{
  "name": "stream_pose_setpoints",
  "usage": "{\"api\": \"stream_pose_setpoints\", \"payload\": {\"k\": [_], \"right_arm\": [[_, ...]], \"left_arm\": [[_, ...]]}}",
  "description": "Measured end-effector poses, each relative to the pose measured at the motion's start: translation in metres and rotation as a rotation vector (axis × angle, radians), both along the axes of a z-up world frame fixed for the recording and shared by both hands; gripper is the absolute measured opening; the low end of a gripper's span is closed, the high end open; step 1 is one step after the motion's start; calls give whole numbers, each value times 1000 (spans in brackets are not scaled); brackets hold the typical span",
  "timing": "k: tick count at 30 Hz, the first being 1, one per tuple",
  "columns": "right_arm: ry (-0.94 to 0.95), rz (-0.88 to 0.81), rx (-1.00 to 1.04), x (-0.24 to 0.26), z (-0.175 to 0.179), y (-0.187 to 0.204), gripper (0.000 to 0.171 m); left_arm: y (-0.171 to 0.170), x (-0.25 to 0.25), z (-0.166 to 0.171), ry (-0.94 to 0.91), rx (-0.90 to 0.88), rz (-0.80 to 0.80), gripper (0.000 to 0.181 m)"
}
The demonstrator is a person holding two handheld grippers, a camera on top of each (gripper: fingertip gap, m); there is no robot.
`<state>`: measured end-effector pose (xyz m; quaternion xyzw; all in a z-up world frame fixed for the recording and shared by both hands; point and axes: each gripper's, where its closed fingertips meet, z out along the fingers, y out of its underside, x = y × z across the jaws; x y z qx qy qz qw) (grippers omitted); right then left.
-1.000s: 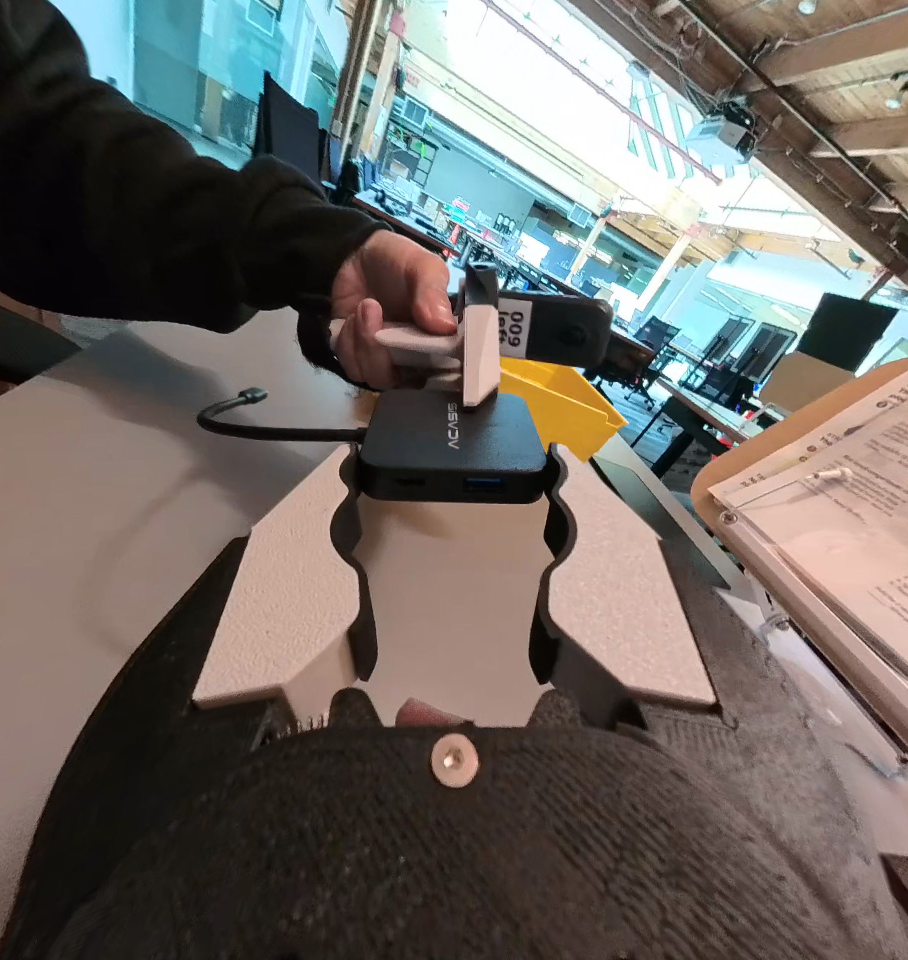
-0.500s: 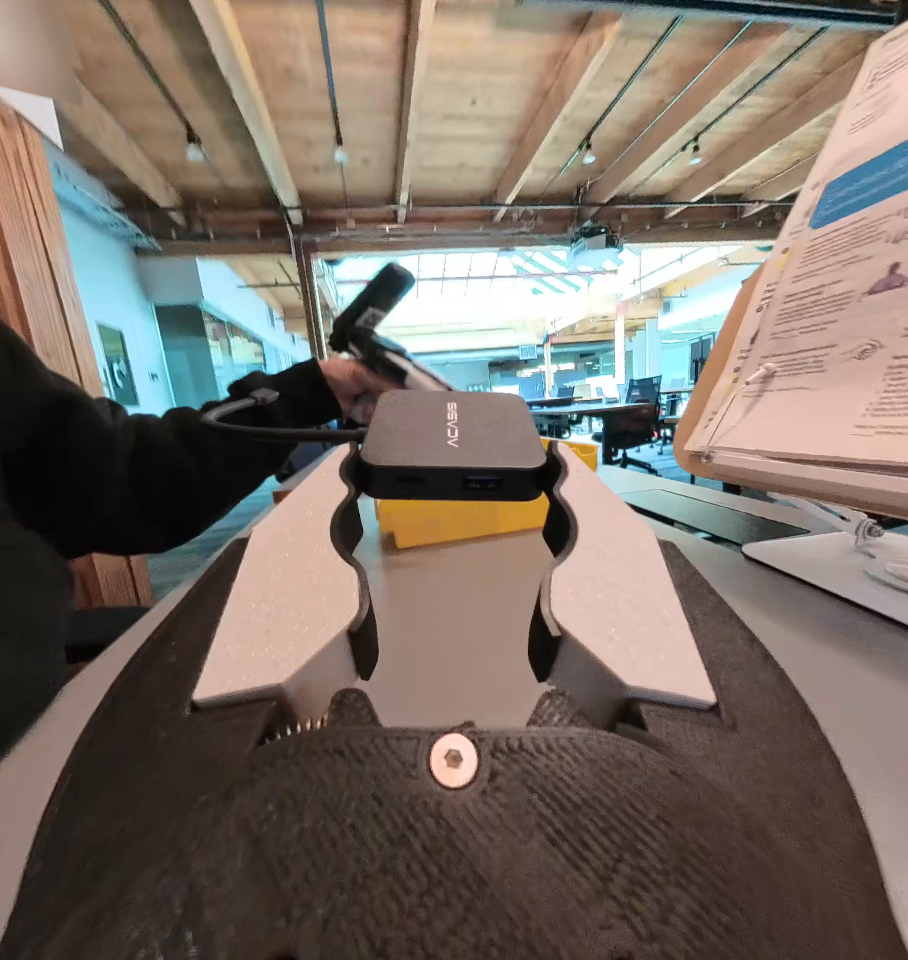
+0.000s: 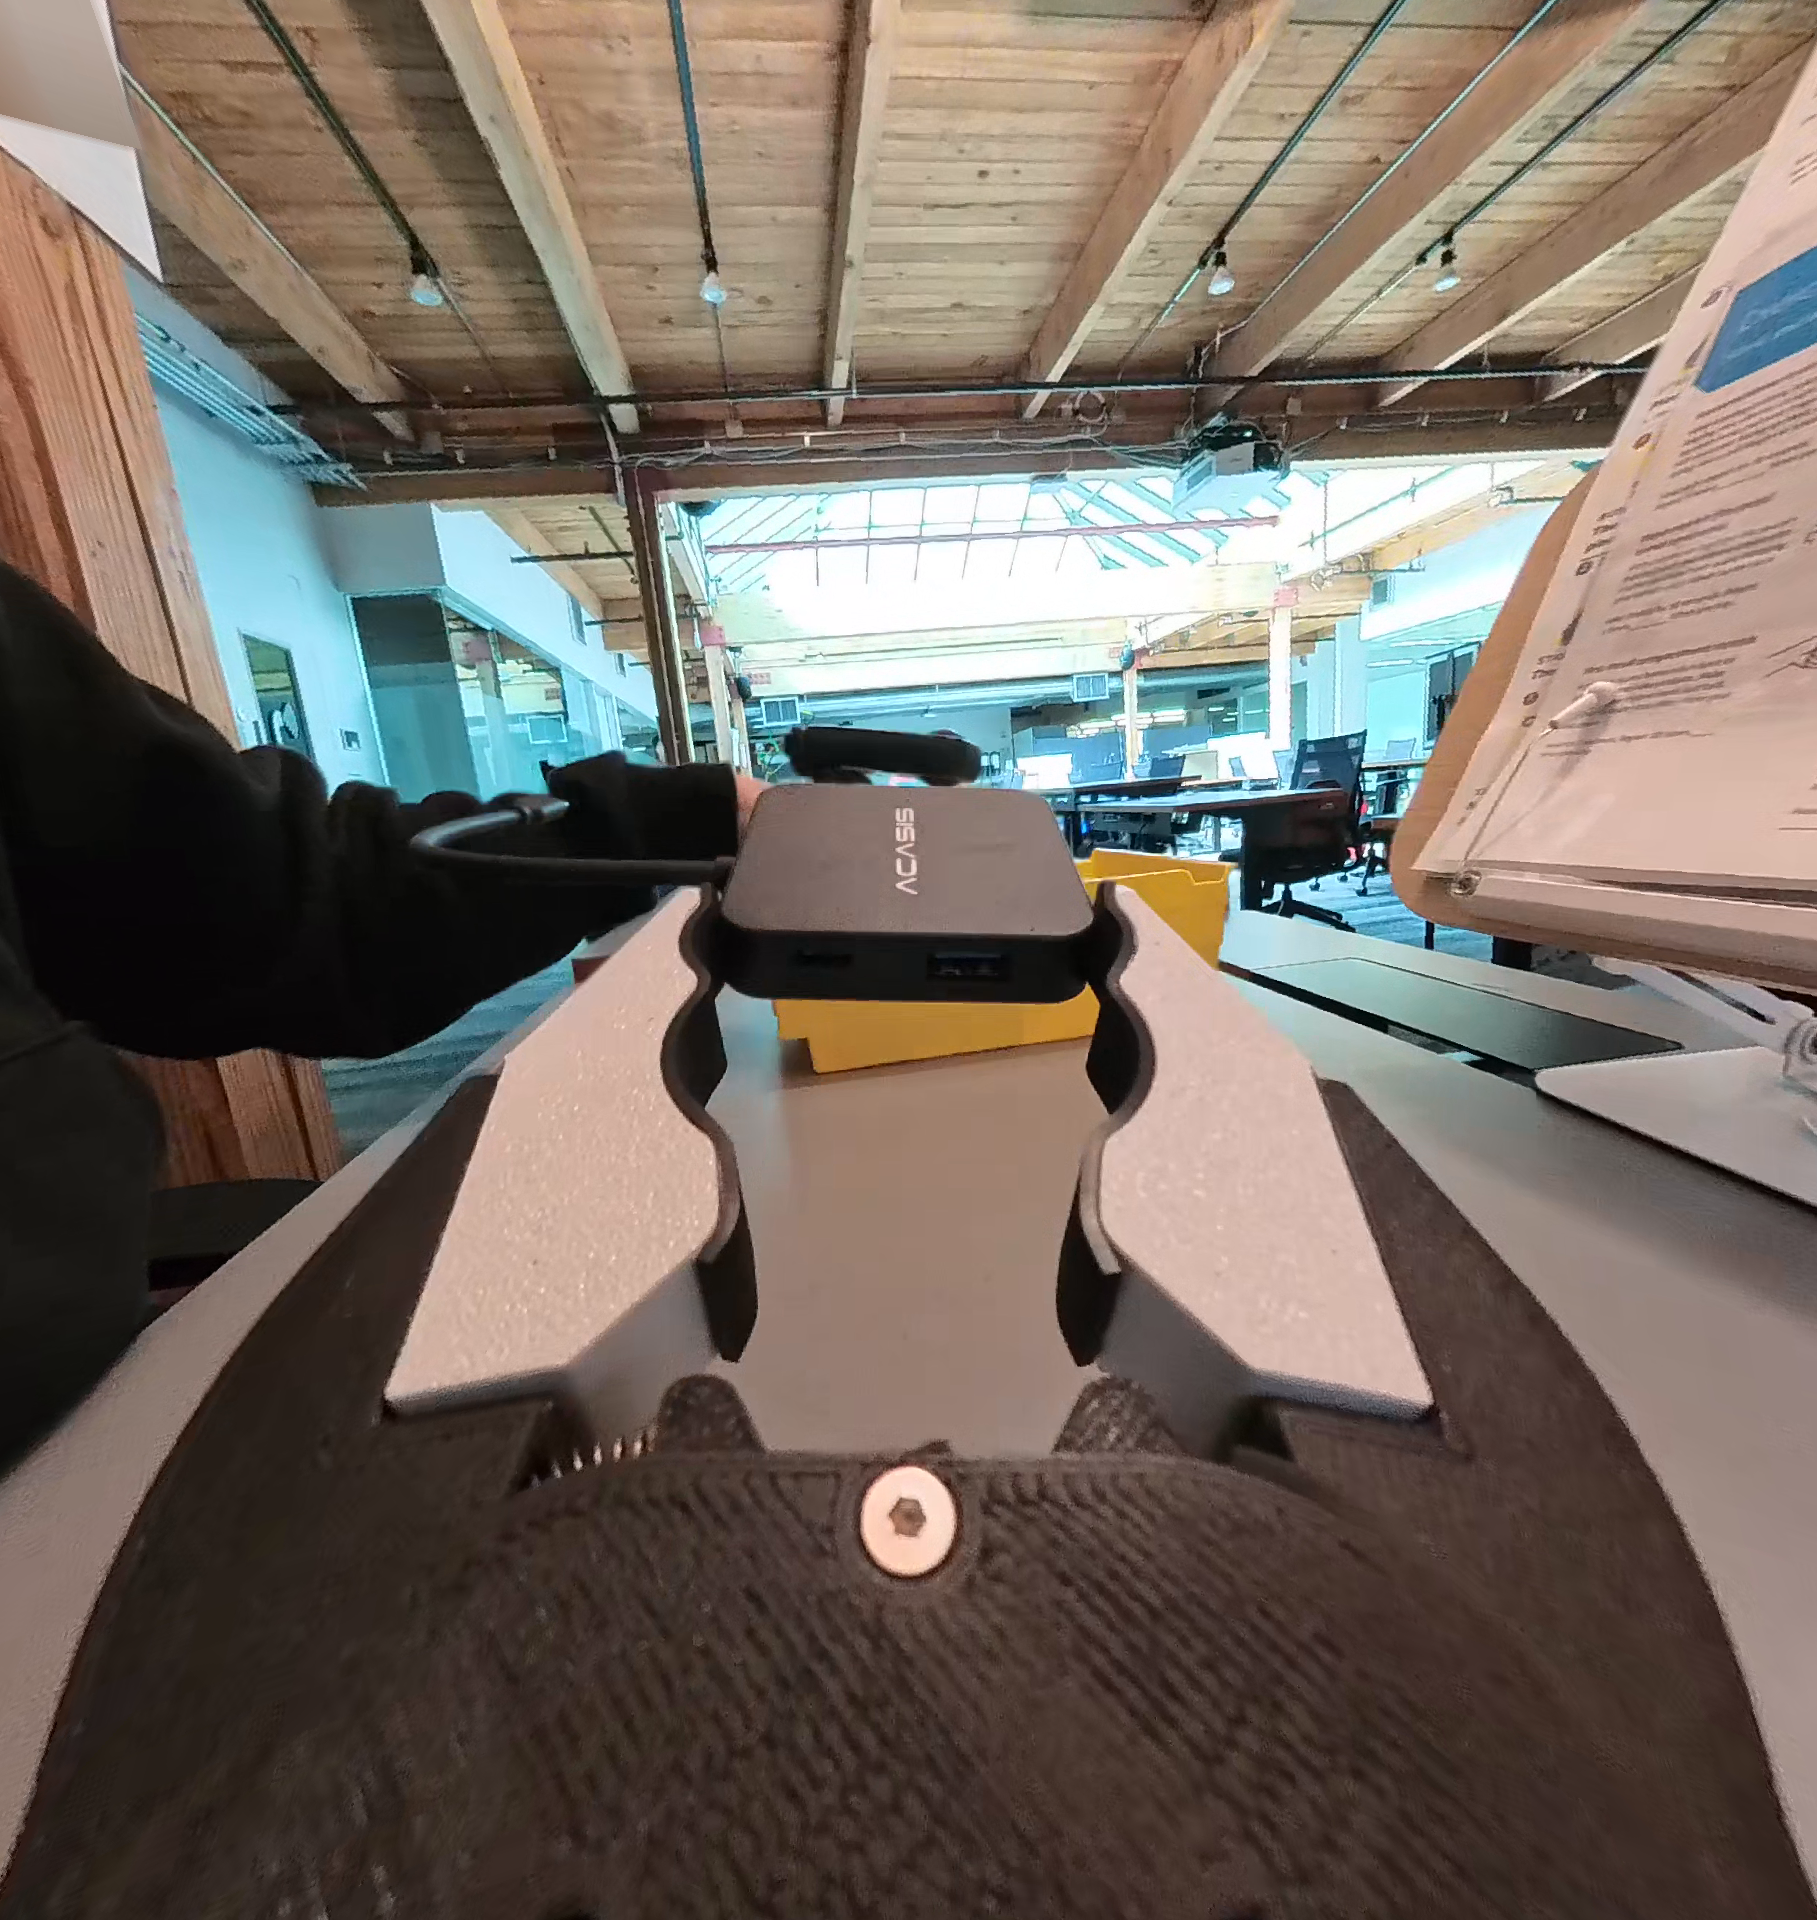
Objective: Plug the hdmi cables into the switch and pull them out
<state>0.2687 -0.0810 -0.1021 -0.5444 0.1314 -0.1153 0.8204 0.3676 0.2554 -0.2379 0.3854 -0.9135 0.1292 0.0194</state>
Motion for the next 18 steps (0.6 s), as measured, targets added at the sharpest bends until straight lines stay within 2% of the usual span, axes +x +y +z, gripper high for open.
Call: {"api": "stream_pose_setpoints", "payload": {"k": [5,11,13,14,18], "right_arm": [[-20,4,-26,-3,-1,4,70],[-15,21,-33,-4,-2,6,70],[-20,20,-38,-4,-2,6,70],[-21,18,-38,-4,-2,7,70],[-22,11,-32,-4,-2,5,70]], "left_arm": [[8,-2,6,32,29,-12,30],[21,-15,-12,106,216,-139,26],[19,-11,-14,98,238,-155,17],[17,-12,-15,103,232,-161,4],[18,-7,-10,33,211,-131,3]]}}
